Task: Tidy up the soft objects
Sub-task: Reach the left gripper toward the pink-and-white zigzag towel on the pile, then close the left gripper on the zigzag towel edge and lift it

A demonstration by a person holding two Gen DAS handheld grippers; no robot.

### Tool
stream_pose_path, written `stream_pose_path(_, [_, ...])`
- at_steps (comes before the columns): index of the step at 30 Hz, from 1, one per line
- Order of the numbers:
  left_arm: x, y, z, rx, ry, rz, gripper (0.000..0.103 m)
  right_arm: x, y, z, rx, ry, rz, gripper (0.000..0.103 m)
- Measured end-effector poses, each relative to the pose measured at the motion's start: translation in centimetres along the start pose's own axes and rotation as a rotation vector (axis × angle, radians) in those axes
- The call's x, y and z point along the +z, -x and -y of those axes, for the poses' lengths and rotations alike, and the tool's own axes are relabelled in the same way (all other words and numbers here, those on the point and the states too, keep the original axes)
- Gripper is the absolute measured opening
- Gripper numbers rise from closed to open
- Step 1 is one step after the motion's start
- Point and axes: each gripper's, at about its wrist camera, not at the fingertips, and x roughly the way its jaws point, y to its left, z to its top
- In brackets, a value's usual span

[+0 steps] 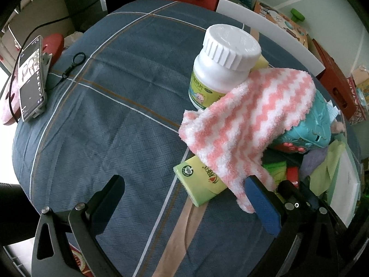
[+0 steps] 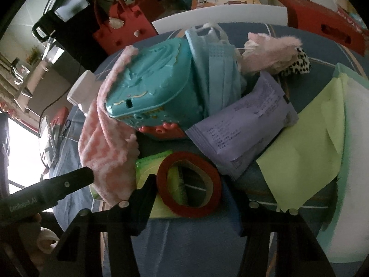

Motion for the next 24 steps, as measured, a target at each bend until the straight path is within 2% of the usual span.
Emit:
stream_pose_path(7, [-0.3, 0.6, 0.7, 0.035, 0.009, 0.019, 0.103, -0.8, 2.6, -1.1, -0.026, 0.034, 0.029, 0.058])
stream_pose_path(16, [1.5, 0.3, 4.2, 0.119, -0.083, 0.073, 0.102, -0.5, 5.3, -1.6, -0.03, 0.032, 0.059, 0.058])
stream_pose_path(18, [2.0, 0.7, 5.0, 0.173, -0.108, 0.097, 0.098, -0.5, 5.8, -1.6, -0.028, 0.028, 0.063, 0.058])
stream_pose_path(20, [2.4, 0.8, 5.5, 0.197, -0.129, 0.107, 0.083, -0.5, 6.0, -1.2, -0.026, 0.024, 0.069, 0.058])
stream_pose_path(21, [2.6, 0.9, 5.8, 0.192, -0.135, 0.1, 0.079, -0.5, 6.2, -1.2, -0.026, 0.023, 0.071, 0.058])
stream_pose_path(23, [2.9, 1.2, 6.5, 0.156, -0.142, 0.083, 0.064, -0.5, 6.4, -1.1, -0.025, 0.019, 0.073, 0.058])
stream_pose_path(24, [3.1, 1.2, 6.8, 0.132, -0.146, 0.085, 0.06, -0.5, 6.5, -1.0, -0.023, 0.015, 0.074, 0.058])
